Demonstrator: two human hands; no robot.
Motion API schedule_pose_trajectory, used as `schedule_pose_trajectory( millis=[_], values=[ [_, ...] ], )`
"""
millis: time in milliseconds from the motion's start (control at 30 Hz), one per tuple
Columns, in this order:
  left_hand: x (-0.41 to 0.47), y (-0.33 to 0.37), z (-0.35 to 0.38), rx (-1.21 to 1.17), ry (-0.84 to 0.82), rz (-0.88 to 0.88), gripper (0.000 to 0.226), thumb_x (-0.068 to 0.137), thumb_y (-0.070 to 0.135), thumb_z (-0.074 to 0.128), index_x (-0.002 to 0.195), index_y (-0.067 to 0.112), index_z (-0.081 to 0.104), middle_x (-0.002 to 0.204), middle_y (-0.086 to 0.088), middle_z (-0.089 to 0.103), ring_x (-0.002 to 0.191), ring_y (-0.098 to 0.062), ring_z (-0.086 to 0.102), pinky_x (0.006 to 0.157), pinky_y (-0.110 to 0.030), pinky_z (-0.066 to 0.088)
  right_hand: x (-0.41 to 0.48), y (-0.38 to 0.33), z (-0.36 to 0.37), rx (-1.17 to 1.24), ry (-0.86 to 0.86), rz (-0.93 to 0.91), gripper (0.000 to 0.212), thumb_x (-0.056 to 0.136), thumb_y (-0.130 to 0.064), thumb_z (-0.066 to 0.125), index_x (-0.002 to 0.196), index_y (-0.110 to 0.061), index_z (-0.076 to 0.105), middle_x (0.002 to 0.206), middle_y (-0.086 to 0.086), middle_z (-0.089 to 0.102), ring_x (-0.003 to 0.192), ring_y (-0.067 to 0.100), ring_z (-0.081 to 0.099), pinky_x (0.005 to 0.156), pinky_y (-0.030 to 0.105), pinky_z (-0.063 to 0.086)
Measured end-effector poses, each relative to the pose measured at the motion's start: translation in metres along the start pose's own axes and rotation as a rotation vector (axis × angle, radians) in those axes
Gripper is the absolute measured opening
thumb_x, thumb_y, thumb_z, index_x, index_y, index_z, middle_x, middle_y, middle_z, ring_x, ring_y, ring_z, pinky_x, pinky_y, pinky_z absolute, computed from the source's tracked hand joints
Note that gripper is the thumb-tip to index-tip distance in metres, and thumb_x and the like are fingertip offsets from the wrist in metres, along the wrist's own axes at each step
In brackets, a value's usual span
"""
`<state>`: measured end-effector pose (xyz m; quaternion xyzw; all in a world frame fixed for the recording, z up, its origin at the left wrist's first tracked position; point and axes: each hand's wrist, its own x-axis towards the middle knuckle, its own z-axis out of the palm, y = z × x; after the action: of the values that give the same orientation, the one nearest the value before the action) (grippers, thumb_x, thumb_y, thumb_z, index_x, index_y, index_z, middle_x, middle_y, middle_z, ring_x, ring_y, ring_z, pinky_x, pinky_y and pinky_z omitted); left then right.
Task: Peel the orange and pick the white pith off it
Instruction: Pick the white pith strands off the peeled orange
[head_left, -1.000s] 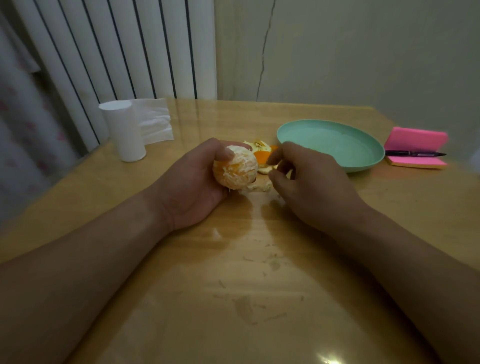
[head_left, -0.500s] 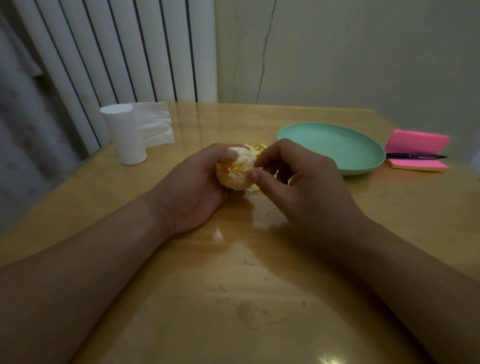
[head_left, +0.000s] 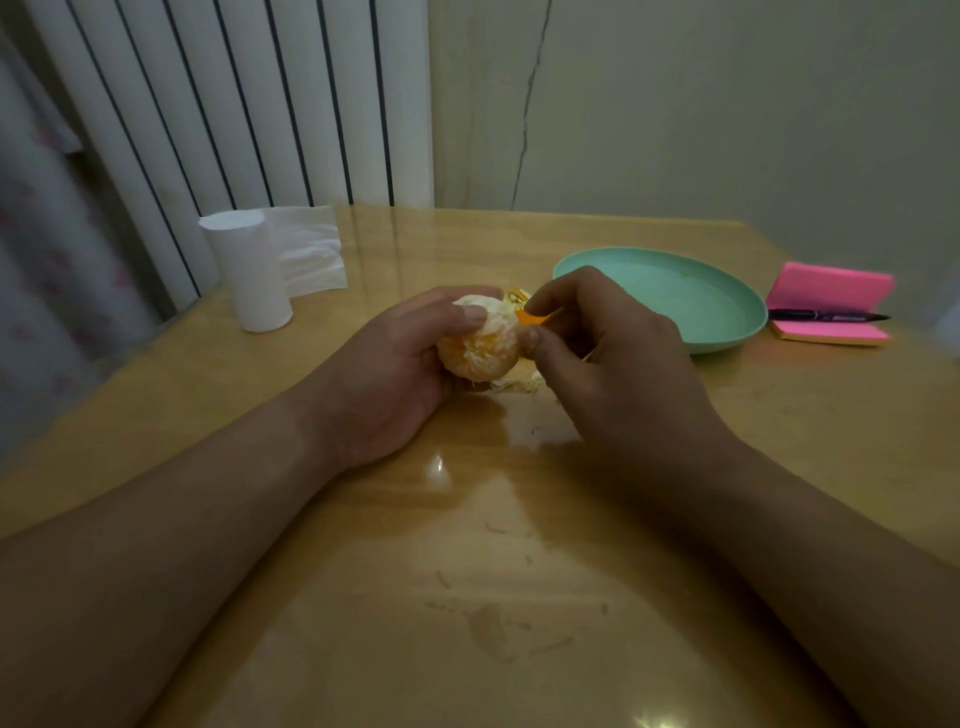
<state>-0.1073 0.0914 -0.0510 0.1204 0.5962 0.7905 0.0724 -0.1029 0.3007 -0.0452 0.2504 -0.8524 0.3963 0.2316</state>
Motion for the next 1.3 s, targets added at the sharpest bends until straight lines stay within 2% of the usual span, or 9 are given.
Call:
schedule_pose_trajectory(
  millis=[200, 367, 567, 700, 833, 933, 1033, 1100, 1300],
  values=[
    [0.001, 0.003, 0.0, 0.096, 0.014, -0.006, 0.055, 0.091, 0.026, 0.068, 0.145, 0.019, 0.062, 0.136, -0.009, 0.072, 0.125, -0.026, 0.07, 0.101, -0.036, 0.058, 0.001, 0.0, -0.001, -0.02, -0.038, -0.008, 0.013, 0.101, -0.033, 0.07, 0.112, -0.026, 0.07, 0.09, -0.015, 0.07, 0.083, 0.009, 0.066, 0.073, 0.039, 0.058],
    [0.001, 0.001, -0.003, 0.183, 0.009, 0.028, 0.058, 0.092, 0.02, 0.076, 0.148, 0.026, 0.062, 0.139, -0.006, 0.071, 0.128, -0.027, 0.068, 0.114, -0.048, 0.051, 0.001, 0.0, -0.004, -0.122, -0.069, -0.045, 0.012, 0.102, -0.034, 0.067, 0.108, -0.025, 0.072, 0.087, -0.012, 0.071, 0.078, 0.01, 0.065, 0.071, 0.044, 0.056],
    [0.0, 0.0, -0.002, 0.325, 0.0, 0.05, 0.055, 0.093, 0.028, 0.075, 0.146, 0.036, 0.063, 0.14, -0.002, 0.069, 0.13, -0.025, 0.067, 0.116, -0.051, 0.049, 0.006, -0.004, -0.006, -0.402, -0.058, -0.192, 0.012, 0.101, -0.034, 0.063, 0.097, -0.022, 0.066, 0.075, -0.007, 0.063, 0.064, 0.017, 0.057, 0.058, 0.037, 0.047],
    [-0.001, 0.0, 0.003, 0.217, -0.036, 0.004, 0.053, 0.093, 0.025, 0.067, 0.146, 0.028, 0.063, 0.14, -0.005, 0.069, 0.13, -0.027, 0.066, 0.115, -0.049, 0.05, 0.004, -0.001, -0.005, -0.266, -0.005, -0.119, 0.009, 0.096, -0.029, 0.069, 0.093, -0.022, 0.066, 0.074, -0.01, 0.062, 0.065, 0.012, 0.056, 0.057, 0.035, 0.048],
    [-0.004, 0.004, 0.01, 0.041, -0.019, -0.049, 0.046, 0.097, 0.029, 0.066, 0.141, 0.015, 0.065, 0.129, -0.007, 0.075, 0.12, -0.024, 0.072, 0.101, -0.038, 0.059, 0.006, 0.011, -0.005, -0.086, -0.002, 0.082, 0.011, 0.103, -0.032, 0.064, 0.097, -0.025, 0.07, 0.08, -0.01, 0.068, 0.074, 0.011, 0.063, 0.071, 0.048, 0.056],
    [-0.005, 0.005, 0.007, 0.062, -0.037, -0.022, 0.045, 0.1, 0.043, 0.06, 0.132, 0.013, 0.068, 0.123, -0.007, 0.073, 0.111, -0.023, 0.068, 0.09, -0.035, 0.053, 0.006, 0.006, -0.007, 0.033, 0.001, 0.071, 0.014, 0.106, -0.035, 0.061, 0.101, -0.027, 0.071, 0.082, -0.006, 0.071, 0.076, 0.015, 0.066, 0.07, 0.048, 0.057],
    [-0.004, 0.007, 0.004, 0.137, -0.012, -0.007, 0.058, 0.097, 0.057, 0.059, 0.133, 0.012, 0.067, 0.116, -0.006, 0.067, 0.101, -0.019, 0.059, 0.078, -0.031, 0.044, 0.001, -0.006, -0.005, 0.097, -0.052, 0.002, 0.009, 0.103, -0.031, 0.066, 0.111, -0.028, 0.069, 0.088, -0.012, 0.07, 0.084, 0.01, 0.068, 0.067, 0.024, 0.056],
    [-0.004, 0.008, 0.005, 0.161, 0.013, -0.012, 0.06, 0.095, 0.06, 0.059, 0.13, 0.012, 0.066, 0.113, -0.007, 0.066, 0.101, -0.02, 0.057, 0.077, -0.03, 0.044, 0.0, -0.009, -0.004, 0.088, -0.058, -0.029, 0.012, 0.102, -0.028, 0.069, 0.114, -0.026, 0.068, 0.091, -0.017, 0.069, 0.088, 0.006, 0.069, 0.071, 0.019, 0.055],
    [-0.005, 0.007, 0.009, 0.152, 0.064, -0.04, 0.062, 0.091, 0.059, 0.066, 0.131, 0.012, 0.063, 0.112, -0.007, 0.07, 0.102, -0.02, 0.066, 0.078, -0.032, 0.054, 0.001, -0.005, -0.003, 0.013, -0.048, -0.076, 0.011, 0.102, -0.028, 0.069, 0.111, -0.022, 0.07, 0.091, -0.016, 0.071, 0.087, 0.008, 0.07, 0.075, 0.034, 0.059]
  ],
)
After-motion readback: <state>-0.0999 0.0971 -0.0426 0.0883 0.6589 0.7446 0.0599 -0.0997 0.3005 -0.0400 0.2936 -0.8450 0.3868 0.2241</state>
